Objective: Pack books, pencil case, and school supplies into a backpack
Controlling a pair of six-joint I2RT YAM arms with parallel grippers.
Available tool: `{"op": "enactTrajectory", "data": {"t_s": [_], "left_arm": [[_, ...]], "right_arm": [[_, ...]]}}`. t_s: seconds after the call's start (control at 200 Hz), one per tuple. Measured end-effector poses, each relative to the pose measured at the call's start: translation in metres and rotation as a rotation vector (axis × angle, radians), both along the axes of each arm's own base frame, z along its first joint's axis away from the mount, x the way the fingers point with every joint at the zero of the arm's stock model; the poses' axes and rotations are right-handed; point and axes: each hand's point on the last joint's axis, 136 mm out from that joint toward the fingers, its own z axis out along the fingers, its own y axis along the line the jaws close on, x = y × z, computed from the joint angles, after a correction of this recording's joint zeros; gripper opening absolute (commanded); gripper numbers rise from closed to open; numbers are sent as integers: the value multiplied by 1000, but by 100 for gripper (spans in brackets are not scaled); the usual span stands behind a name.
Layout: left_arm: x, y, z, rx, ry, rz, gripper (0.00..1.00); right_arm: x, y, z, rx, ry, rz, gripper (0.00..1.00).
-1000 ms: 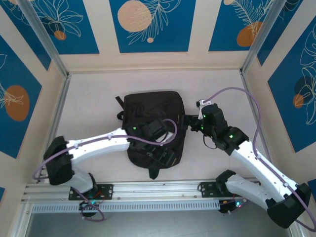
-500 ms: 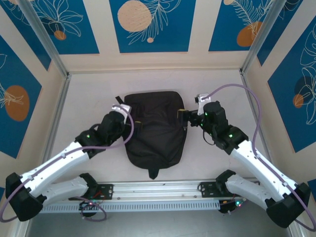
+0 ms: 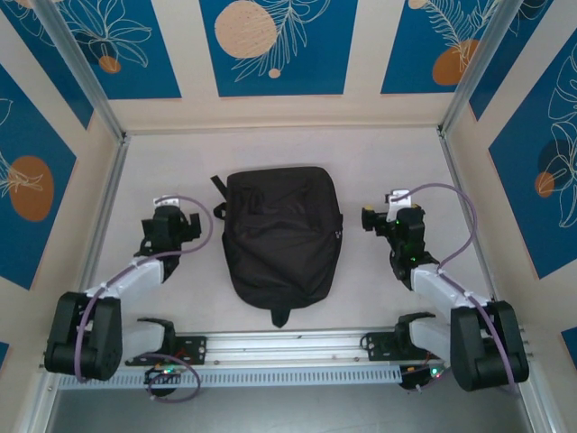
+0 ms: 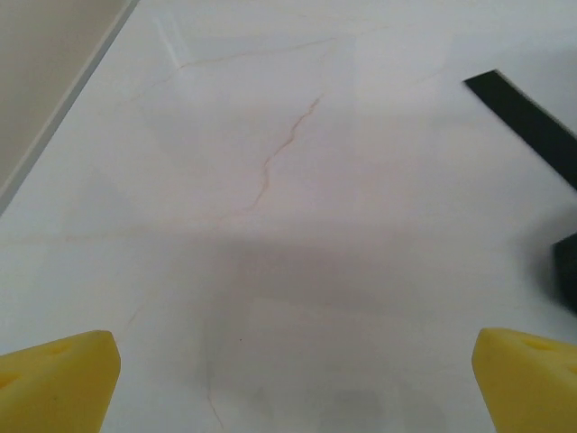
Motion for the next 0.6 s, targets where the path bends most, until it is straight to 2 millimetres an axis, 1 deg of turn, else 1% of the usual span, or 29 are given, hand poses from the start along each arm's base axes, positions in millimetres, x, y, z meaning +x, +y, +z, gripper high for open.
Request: {"op": "enactTrajectory", "data": {"t_s": [0.08, 0.15, 0.22, 0.3, 0.355, 0.415, 0.485, 0.53, 0.57, 0.6], "left_arm": [[-6, 5, -14, -4, -14, 20, 100], [-2, 4, -17, -7, -30, 0, 100], [10, -8, -15, -10, -46, -75, 100], [26, -28, -13, -15, -42, -202, 100], [37, -38, -9, -13, -44, -264, 100], [48, -45, -3, -6, -82, -306, 100], [52, -45, -2, -3, -144, -305, 100], [47, -41, -13, 1, -139, -292, 100], [42, -38, -26, 1, -101, -285, 100], [41, -37, -30, 1, -87, -284, 100]], "right_arm": [[-5, -12, -18, 31, 31, -37, 99], [-4, -19, -25, 68, 35, -49, 99], [2, -22, -25, 98, 14, -54, 99], [9, -23, -25, 140, -9, -45, 99], [15, -23, -26, 168, -37, -36, 99], [19, -23, -36, 190, -58, -33, 99], [14, -20, -59, 213, -10, -19, 99], [11, -16, -65, 225, 15, 1, 99], [13, -11, -59, 235, -1, 30, 99], [16, -8, -54, 240, -16, 54, 99]]}}
